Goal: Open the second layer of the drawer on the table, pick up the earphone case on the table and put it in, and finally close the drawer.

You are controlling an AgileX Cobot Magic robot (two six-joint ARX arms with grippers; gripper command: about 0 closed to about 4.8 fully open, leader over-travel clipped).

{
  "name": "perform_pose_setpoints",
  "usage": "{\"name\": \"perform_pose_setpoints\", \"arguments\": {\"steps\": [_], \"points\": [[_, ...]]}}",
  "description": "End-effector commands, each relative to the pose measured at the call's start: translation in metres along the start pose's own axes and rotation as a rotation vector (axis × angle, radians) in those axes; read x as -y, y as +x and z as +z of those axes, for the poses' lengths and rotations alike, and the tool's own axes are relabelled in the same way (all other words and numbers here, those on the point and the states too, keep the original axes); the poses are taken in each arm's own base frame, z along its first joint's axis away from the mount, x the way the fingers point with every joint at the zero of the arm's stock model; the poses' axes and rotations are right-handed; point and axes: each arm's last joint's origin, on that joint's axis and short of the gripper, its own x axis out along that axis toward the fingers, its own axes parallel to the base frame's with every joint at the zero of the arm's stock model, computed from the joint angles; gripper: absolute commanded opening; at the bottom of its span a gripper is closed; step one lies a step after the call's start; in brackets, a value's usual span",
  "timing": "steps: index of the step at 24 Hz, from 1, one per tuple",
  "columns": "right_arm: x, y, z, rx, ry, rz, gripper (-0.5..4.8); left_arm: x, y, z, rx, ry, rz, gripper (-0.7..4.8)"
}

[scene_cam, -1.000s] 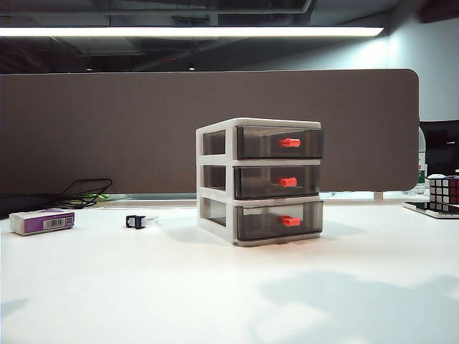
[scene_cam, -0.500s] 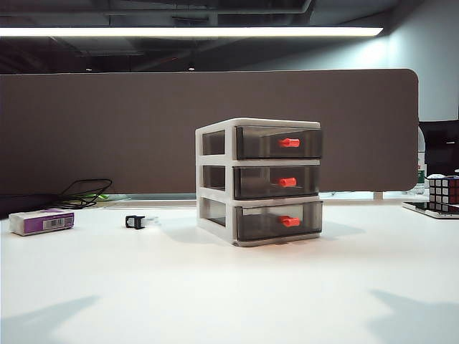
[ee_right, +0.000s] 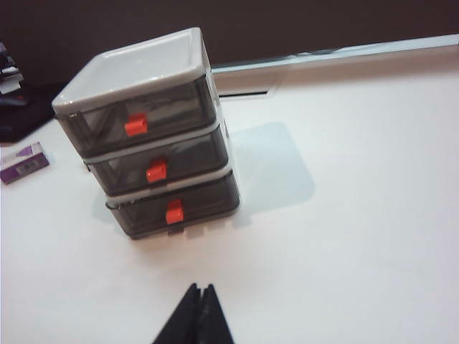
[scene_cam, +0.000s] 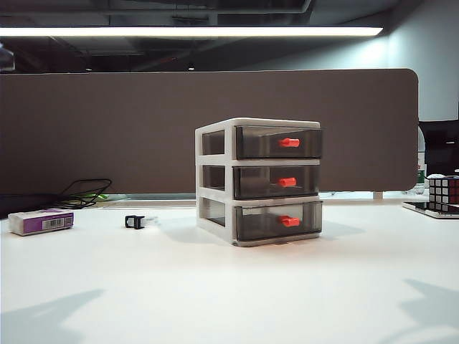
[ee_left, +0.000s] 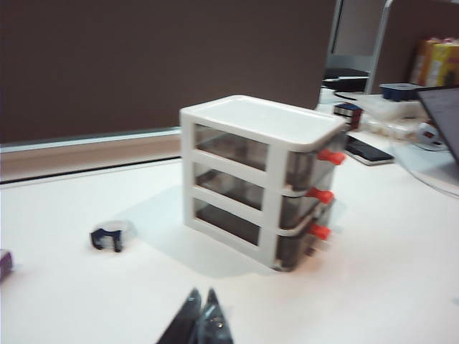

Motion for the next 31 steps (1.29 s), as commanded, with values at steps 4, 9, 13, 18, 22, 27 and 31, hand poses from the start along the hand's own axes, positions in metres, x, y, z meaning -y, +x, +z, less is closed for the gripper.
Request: {"name": "perform_pose_setpoints", "arguments": {"steps": [4,9,13,18,22,27,31], "points": [[0.004,0.008,-0.016,0.025,-0.017,0.002,-0.05,-0.009,0.006,-0.011,0.0,0.041,0.034,-0.06],[0.006,0.009,-0.02,0.022,-0.076,-0.014,-0.05,-0.023,0.009,-0.013,-0.018,0.052,0.073,-0.06],[0.008,0.009,-0.019,0.026,-0.093,-0.046,-0.05,-0.037,0.009,-0.013,-0.017,0.059,0.102,-0.06],[0.013,0.008,-0.018,0.034,-0.102,-0.1,-0.05,-0.056,0.006,-0.011,-0.015,0.046,0.137,-0.05],[0.019,0.007,-0.017,0.043,-0.106,-0.155,-0.05,-0.067,0.002,-0.01,-0.006,0.045,0.215,-0.05],[0.024,0.006,-0.013,0.077,-0.107,-0.198,-0.05,-0.071,0.0,-0.008,0.012,0.066,0.283,-0.06],[0.025,0.005,-0.013,0.078,-0.105,-0.2,-0.05,-0.071,0.0,-0.009,0.0,0.065,0.291,-0.05]]}}
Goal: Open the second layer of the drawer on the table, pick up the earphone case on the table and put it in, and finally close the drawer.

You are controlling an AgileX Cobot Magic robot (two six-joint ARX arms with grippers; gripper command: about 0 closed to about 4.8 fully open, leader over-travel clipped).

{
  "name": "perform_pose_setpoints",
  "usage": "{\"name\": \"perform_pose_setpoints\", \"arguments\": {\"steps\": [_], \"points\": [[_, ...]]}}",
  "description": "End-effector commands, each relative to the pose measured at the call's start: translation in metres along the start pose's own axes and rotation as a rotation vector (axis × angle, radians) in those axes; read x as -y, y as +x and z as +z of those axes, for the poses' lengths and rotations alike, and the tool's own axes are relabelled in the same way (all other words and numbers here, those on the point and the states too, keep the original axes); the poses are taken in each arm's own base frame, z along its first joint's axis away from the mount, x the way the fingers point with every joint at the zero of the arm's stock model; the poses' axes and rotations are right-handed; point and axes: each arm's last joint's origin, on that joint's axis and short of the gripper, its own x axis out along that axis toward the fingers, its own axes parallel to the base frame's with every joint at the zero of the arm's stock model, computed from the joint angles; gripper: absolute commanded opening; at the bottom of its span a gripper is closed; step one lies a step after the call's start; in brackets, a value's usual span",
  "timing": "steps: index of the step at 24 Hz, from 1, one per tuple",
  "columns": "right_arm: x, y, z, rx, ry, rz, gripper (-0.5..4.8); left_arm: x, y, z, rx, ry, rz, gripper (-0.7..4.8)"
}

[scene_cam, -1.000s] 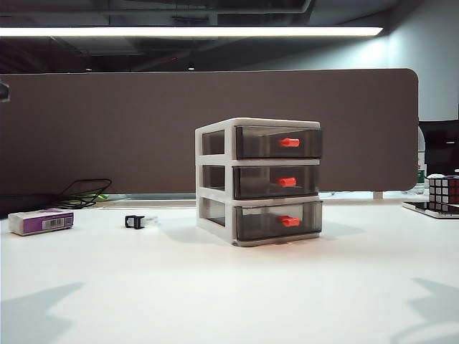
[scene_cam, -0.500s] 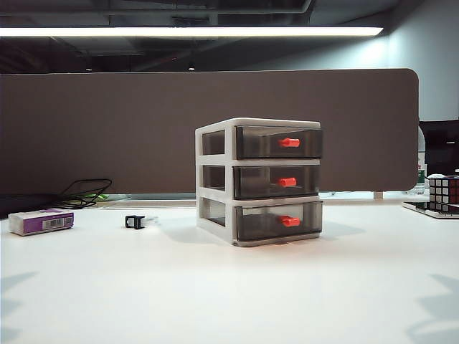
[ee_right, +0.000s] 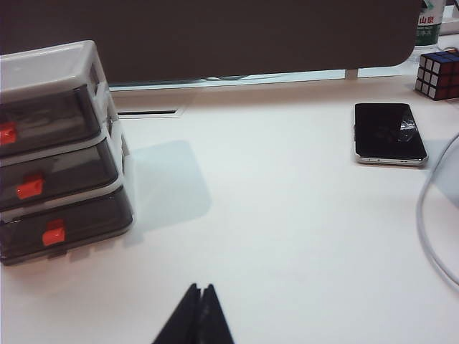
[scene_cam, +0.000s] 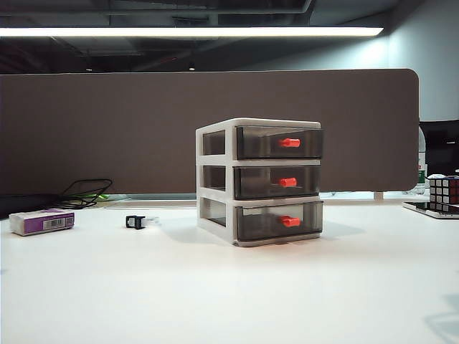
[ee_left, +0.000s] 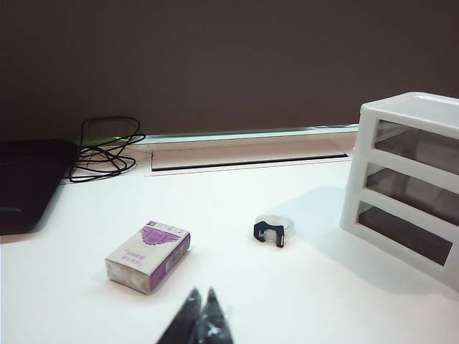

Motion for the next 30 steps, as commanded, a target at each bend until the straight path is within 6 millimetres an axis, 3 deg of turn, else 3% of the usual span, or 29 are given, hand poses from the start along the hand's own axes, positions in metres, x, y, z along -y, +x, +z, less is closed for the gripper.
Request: {"name": "perform_pose_setpoints", "arguments": {"steps": [1,9,30], "points": [[0.0,0.0,0.0,0.012,-0.005,0.004,-0.05,0.0,0.0,0.001,-0.005,0.003,0.011,-0.05],[0.0,0.0,0.0,0.011,-0.005,0.008,-0.05,0.0,-0.001,-0.012,-0.142,-0.026,0.011,-0.05],[0.0,0.0,0.0,0.011,-0.004,0.007,-0.05,0.0,-0.001,-0.013,-0.145,-0.027,0.011,-0.05]]}}
